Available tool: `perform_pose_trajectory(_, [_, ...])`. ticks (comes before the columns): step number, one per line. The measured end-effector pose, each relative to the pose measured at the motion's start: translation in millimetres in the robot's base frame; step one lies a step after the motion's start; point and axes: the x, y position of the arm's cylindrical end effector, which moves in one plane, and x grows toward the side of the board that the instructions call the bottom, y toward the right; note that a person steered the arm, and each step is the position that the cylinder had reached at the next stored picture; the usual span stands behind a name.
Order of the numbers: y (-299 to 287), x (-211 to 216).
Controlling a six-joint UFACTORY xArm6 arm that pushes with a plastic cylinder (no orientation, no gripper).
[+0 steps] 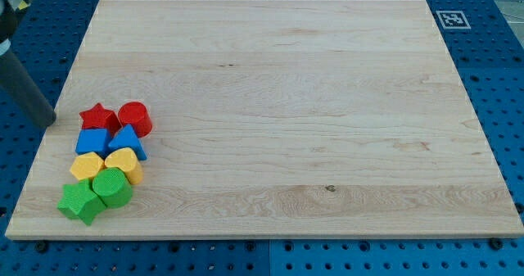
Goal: Push the red blocks away from the blue cube
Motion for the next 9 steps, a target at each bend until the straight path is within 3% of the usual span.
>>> perform_pose_trajectory(2, [4.0, 21.4])
perform_pose_trajectory(9, [33.9, 20.7])
